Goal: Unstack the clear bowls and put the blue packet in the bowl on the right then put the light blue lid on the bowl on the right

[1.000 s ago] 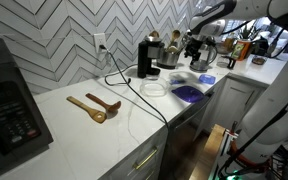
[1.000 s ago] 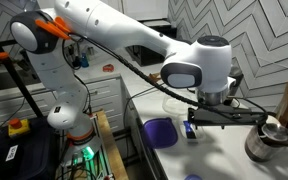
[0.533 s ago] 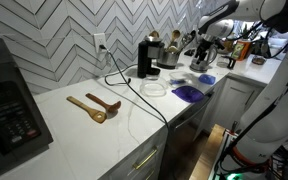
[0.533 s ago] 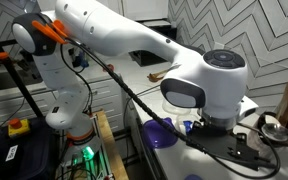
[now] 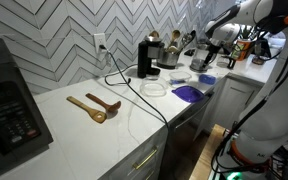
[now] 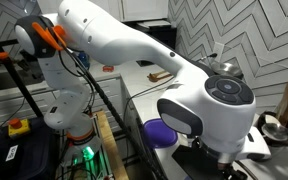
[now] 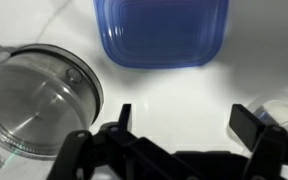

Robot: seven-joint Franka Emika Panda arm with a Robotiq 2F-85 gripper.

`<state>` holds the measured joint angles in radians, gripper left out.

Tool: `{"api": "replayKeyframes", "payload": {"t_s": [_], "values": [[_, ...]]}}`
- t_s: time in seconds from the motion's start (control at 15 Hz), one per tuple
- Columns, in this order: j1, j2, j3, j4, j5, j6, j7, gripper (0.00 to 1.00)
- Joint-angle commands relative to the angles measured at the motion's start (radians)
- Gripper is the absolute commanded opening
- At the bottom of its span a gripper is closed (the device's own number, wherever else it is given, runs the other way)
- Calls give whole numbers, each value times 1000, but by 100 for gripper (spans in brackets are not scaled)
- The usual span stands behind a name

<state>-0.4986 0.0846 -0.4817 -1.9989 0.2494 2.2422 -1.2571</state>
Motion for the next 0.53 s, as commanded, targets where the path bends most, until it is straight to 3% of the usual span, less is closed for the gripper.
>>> {"api": "replayKeyframes", "payload": {"t_s": [0.0,0.2,0.27,0.47], "values": [[-33,16,-9,2,25,-41,136,100],[-53,40,-15,8,24,-53,264,100],[-46,21,0,3,2,-28,205,100],[-58,32,0,3,1,-33,254,100]]}}
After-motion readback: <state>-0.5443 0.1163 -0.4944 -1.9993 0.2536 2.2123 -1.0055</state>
